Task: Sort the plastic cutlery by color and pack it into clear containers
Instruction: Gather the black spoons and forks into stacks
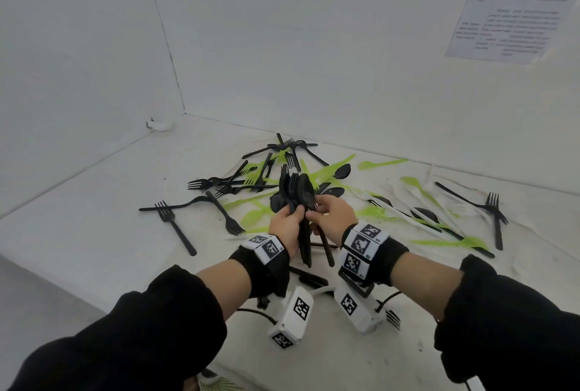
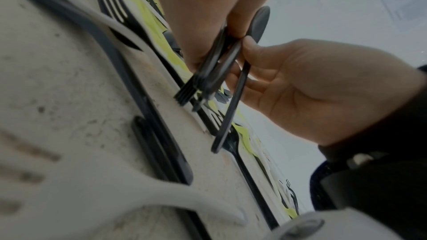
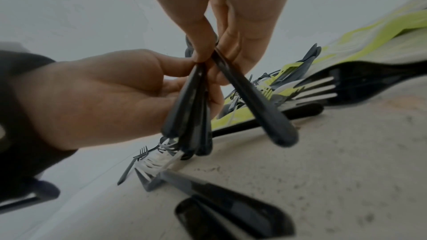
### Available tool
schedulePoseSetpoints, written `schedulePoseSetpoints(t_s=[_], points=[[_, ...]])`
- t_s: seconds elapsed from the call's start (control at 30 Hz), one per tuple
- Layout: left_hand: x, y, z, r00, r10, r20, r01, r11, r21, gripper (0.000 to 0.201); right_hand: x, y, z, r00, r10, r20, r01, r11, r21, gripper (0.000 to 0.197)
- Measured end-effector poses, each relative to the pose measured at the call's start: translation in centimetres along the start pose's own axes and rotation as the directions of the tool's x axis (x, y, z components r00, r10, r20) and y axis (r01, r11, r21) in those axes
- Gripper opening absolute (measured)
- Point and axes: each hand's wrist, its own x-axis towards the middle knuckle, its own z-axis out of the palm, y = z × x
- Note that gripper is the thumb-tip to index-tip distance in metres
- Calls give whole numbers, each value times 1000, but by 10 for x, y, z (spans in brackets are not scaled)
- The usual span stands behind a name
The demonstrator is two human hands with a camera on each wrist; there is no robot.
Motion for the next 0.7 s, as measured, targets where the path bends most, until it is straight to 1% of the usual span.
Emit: schedulePoseSetpoints(t_s=[0.07,0.13,0.2,0.27,0.37,0.47,0.53,0.63,0.7], points=[[-3,-2,4,1000,-1,-13,1,1000,-26,26,-2,1,-3,1000,-17,6,17,1000,-9,29],[-5,-5,7,1000,17,-24,-18,999,-26,27,-3,3,-4,1000,-18,-19,18,1000,-17,29],[-6,-8,9,999,33,-39,-34,999,-28,24,-3,7,-5,998,26,-62,-25,999,26,30],[-8,-10,10,997,38,-71,-41,998,-45,20,-2,11,-4,994,85,-71,-77,992,101,28],[-10,-16,13,992,46,-121,-53,997,-57,22,-3,15,-4,990,140,-28,-134,978,159,23],[-14,-19,16,990,48,-134,-58,996,-66,25,-5,16,-5,985,170,15,-169,954,247,28],[-17,-19,17,993,35,-115,-43,996,-72,27,-6,15,-6,990,137,43,-143,962,232,33],[-23,-17,18,993,-13,-120,-2,992,-126,32,-7,11,-10,995,16,100,-23,997,75,35],[-27,-16,18,992,-52,-118,34,988,-153,37,-8,9,-12,996,-18,91,16,1000,19,33]])
